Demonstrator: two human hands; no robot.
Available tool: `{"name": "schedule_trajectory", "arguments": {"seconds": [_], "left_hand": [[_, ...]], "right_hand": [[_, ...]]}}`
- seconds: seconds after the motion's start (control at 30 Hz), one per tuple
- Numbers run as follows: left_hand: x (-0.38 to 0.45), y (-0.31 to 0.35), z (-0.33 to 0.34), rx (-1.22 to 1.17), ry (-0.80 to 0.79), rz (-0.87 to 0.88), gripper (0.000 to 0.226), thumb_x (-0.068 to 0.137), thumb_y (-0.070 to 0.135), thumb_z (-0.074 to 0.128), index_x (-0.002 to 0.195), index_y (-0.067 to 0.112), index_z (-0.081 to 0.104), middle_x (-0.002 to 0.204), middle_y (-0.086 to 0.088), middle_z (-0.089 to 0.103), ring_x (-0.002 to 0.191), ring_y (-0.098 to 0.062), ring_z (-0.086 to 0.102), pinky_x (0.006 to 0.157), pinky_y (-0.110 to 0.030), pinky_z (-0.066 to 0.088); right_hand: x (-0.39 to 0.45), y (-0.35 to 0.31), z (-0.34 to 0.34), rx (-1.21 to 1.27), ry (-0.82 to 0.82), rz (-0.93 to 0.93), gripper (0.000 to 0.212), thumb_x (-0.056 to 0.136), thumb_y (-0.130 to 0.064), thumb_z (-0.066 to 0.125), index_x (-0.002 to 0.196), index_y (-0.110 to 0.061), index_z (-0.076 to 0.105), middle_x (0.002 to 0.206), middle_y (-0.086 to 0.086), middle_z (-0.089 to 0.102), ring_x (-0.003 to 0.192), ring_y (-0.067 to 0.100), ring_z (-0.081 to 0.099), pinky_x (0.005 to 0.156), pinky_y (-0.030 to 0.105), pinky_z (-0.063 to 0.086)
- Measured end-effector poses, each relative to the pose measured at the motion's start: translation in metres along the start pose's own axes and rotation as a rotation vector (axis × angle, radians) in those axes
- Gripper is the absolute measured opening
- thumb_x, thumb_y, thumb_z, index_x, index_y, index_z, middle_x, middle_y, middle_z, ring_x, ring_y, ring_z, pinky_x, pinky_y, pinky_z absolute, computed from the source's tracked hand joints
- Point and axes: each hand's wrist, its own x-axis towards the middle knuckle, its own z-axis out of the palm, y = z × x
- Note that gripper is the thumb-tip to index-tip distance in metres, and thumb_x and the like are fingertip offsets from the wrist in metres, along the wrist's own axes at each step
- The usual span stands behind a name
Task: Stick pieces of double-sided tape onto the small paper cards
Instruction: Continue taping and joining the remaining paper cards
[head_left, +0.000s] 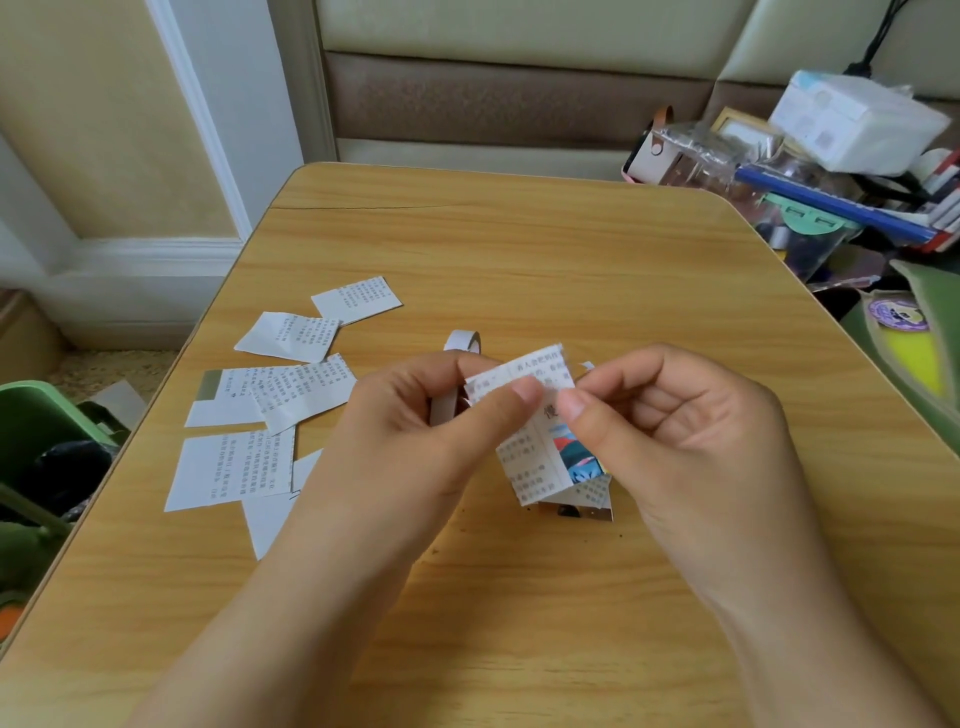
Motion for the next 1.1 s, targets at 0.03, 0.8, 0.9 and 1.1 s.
{"name": "schedule_trajectory", "arguments": {"seconds": [0.03,0.8,0.9,1.1], "left_hand": [[0.0001,0.0006,0.001,0.003,0.004,0.006,0.012,0.07,0.032,0.073,0.07,0.02,0.074,0.063,0.004,0.068,0.056,-0.003,0.056,0.053,-0.013,0.04],[0.0009,0.0004,0.0029,-0.109,0.151,-0.011,0.005,0.069,0.028,0.078,0.068,0.024,0.075,0.062,0.003,0.066,0.06,-0.005,0.056,0.058,-0.013,0.042],[0.0004,0.0006,0.0047,-0.062,0.176,-0.019,0.012,0.07,0.032,0.077,0.064,0.023,0.073,0.063,0.001,0.066,0.061,-0.006,0.056,0.058,-0.014,0.043],[-0.0014,0.0013,0.0066,0.015,0.233,-0.002,0.022,0.073,0.036,0.075,0.058,0.021,0.068,0.056,-0.001,0.049,0.054,-0.008,0.04,0.048,-0.015,0.033]], "right_hand": [[-0.0003,0.0,0.0002,-0.004,-0.005,-0.009,0.005,0.073,-0.017,0.072,0.072,-0.019,0.067,0.068,-0.002,0.07,0.064,0.011,0.067,0.062,0.019,0.051],[0.0019,0.0025,-0.0008,0.117,0.098,0.058,0.004,0.068,-0.017,0.071,0.07,-0.02,0.069,0.068,0.003,0.069,0.064,0.011,0.061,0.061,0.019,0.049],[0.0017,0.0021,-0.0005,0.105,0.102,0.038,0.004,0.069,-0.016,0.071,0.07,-0.019,0.069,0.067,0.002,0.068,0.063,0.009,0.061,0.06,0.018,0.049],[0.0006,0.0004,0.002,0.092,0.115,0.01,0.008,0.069,-0.015,0.071,0.068,-0.022,0.069,0.066,0.0,0.069,0.061,0.008,0.061,0.059,0.016,0.048]]}}
